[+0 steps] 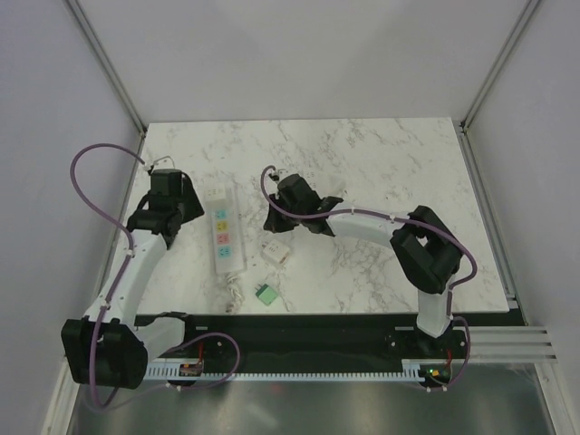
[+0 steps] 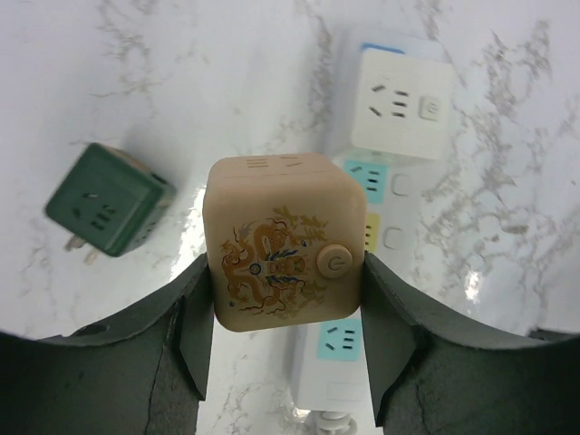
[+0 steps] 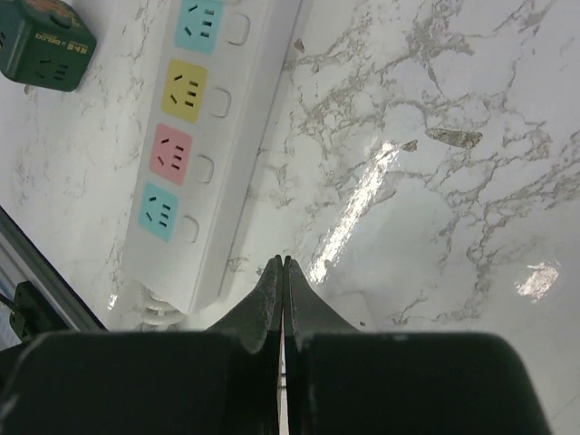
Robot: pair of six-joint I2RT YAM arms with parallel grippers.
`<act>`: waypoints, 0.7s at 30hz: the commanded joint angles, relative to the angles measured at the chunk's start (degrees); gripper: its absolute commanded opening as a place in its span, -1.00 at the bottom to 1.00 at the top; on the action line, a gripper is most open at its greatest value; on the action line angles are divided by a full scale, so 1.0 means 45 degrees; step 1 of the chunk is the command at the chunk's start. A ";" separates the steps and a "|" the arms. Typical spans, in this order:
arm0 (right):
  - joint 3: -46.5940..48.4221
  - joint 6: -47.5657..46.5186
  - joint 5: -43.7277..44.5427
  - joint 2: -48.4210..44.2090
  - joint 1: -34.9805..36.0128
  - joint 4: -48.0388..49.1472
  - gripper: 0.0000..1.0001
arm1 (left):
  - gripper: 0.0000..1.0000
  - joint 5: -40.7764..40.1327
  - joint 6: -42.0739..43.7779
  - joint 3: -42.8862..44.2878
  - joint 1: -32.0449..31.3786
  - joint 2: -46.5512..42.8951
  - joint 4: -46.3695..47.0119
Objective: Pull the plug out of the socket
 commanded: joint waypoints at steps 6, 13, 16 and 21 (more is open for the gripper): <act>-0.1352 -0.0944 -0.0401 -0.1199 0.0278 0.0309 -1.00 | -0.96 -0.4911 -0.1505 0.2516 0.0026 0.1763 -0.1770; -0.2407 -0.1491 -0.0518 -0.1434 0.0337 0.0759 -1.00 | -0.95 -0.6141 -0.0531 0.5015 0.0065 0.5454 -0.2297; -0.3049 -0.1842 -0.0480 -0.1649 0.0337 0.0876 -1.00 | -0.95 -0.6746 -0.0549 0.6714 0.0104 0.7091 -0.3468; -0.3734 -0.2117 -0.0401 -0.2137 0.0337 0.1675 -1.00 | -0.95 -0.7842 -0.0315 0.8201 0.0143 0.8659 -0.3919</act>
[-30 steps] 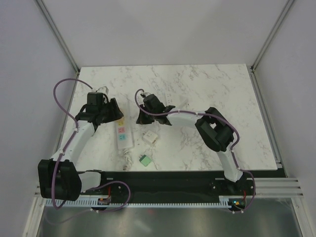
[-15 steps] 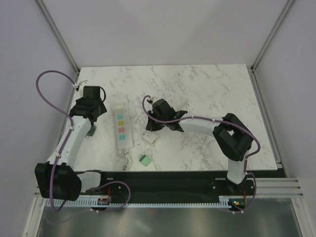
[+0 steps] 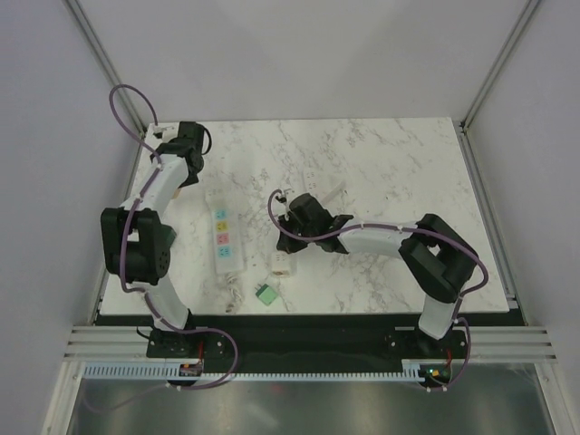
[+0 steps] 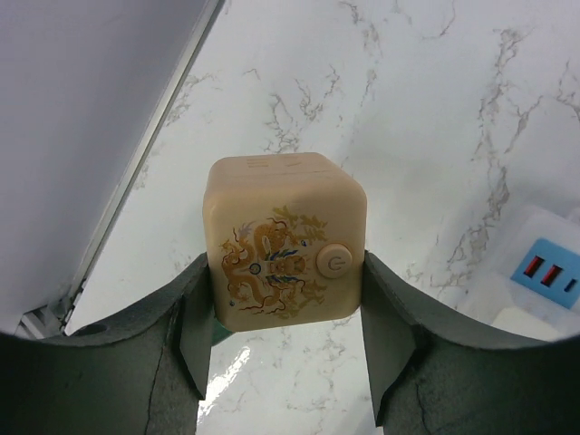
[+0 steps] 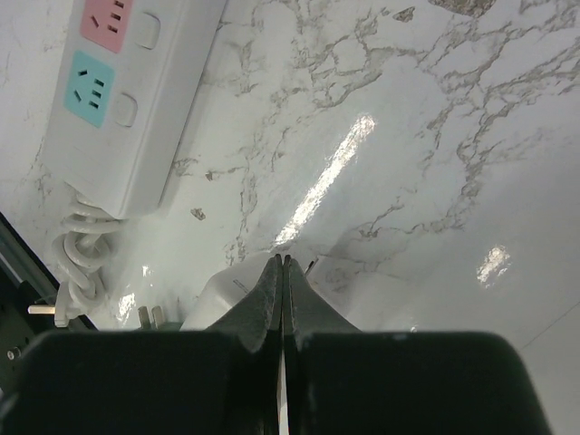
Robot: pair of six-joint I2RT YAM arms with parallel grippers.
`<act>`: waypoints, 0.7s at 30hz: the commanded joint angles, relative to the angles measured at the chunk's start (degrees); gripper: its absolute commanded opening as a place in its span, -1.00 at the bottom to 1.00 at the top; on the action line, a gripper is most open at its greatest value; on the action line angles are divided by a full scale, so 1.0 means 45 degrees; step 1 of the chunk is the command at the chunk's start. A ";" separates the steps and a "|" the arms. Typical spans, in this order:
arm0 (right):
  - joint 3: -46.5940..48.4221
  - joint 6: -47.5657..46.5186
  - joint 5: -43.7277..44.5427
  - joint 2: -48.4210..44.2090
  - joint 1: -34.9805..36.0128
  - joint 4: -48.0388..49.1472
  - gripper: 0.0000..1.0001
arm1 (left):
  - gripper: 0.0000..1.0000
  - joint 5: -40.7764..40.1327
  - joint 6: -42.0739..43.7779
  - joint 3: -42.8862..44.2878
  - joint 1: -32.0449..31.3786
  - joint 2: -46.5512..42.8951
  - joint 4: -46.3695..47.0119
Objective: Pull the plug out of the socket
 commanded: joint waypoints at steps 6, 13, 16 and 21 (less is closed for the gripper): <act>-0.0574 -0.0948 0.0367 -0.1324 -0.0096 0.1145 -1.00 | -0.95 -0.1632 0.0609 0.1390 0.0192 0.1687 -0.0754; -0.1881 -0.1105 0.1462 -0.2866 -0.0681 0.1807 -1.00 | -0.96 -0.1787 0.0297 0.1118 0.0212 0.2664 -0.0871; -0.2468 -0.0813 0.1267 -0.3141 -0.1169 0.2315 -1.00 | -0.96 -0.1962 0.0355 0.1117 0.0212 0.3171 -0.0910; -0.2840 -0.0500 0.0662 -0.3045 -0.1619 0.2746 -1.00 | -0.95 -0.2646 0.0102 0.0768 0.0231 0.3427 -0.0910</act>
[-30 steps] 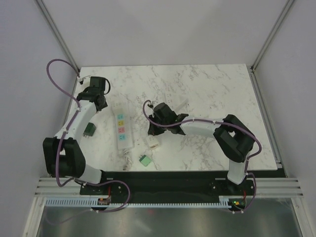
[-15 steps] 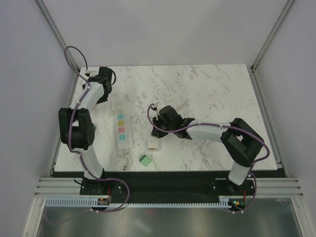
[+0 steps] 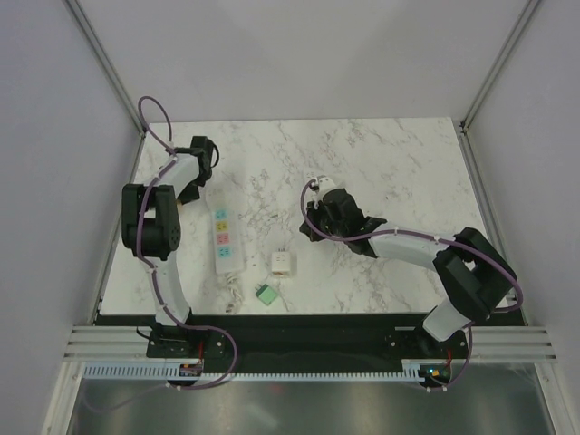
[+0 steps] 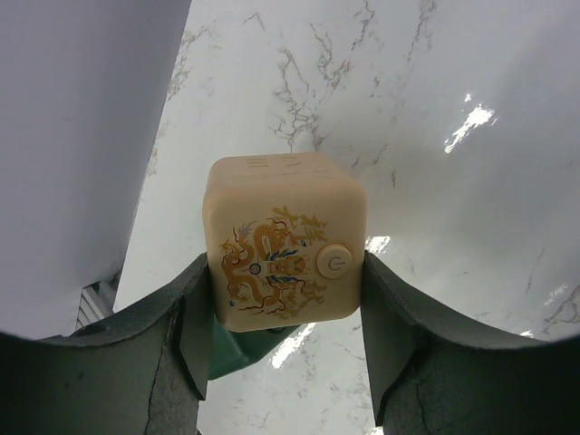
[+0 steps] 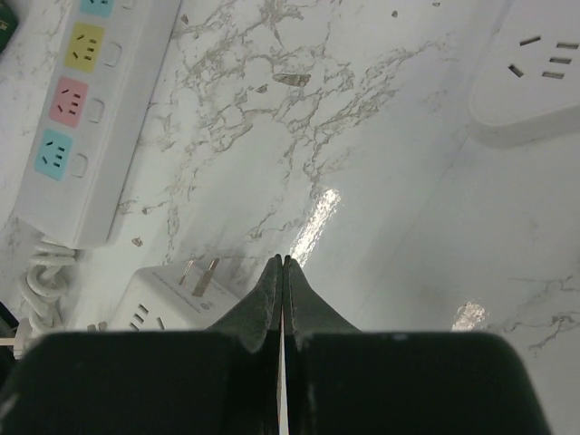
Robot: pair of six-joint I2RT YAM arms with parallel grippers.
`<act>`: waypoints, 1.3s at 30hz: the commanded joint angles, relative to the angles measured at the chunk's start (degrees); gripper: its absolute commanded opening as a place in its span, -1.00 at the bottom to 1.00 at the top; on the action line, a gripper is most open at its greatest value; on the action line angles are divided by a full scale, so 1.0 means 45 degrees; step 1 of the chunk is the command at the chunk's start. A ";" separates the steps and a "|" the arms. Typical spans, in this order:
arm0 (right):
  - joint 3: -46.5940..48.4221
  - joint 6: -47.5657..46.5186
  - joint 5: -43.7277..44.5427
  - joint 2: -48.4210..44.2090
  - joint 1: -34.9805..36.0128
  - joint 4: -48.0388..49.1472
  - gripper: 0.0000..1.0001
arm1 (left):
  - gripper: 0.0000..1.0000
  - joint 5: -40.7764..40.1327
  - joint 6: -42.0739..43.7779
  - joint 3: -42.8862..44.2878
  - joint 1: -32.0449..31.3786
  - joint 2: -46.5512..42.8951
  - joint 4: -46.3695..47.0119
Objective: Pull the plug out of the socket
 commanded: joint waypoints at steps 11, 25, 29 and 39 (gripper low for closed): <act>-0.0037 0.0220 -0.0687 0.0598 -0.0119 0.0941 -1.00 | 0.01 -0.0213 -0.0429 0.0047 0.0364 0.0003 0.0111; 0.0353 0.0063 -0.0589 0.0500 -0.0119 -0.0054 -1.00 | 0.99 0.1328 -0.1209 0.0106 0.0442 -0.2202 0.0013; 0.0684 0.0044 -0.0491 0.0500 -0.0119 -0.0426 -1.00 | 0.99 0.2772 -0.1386 0.0164 0.0442 -0.3296 0.0032; 0.1115 0.0258 -0.0354 0.0129 -0.0119 -0.1363 -1.00 | 0.99 0.9566 -0.0041 -0.0693 0.0403 -0.4099 0.1905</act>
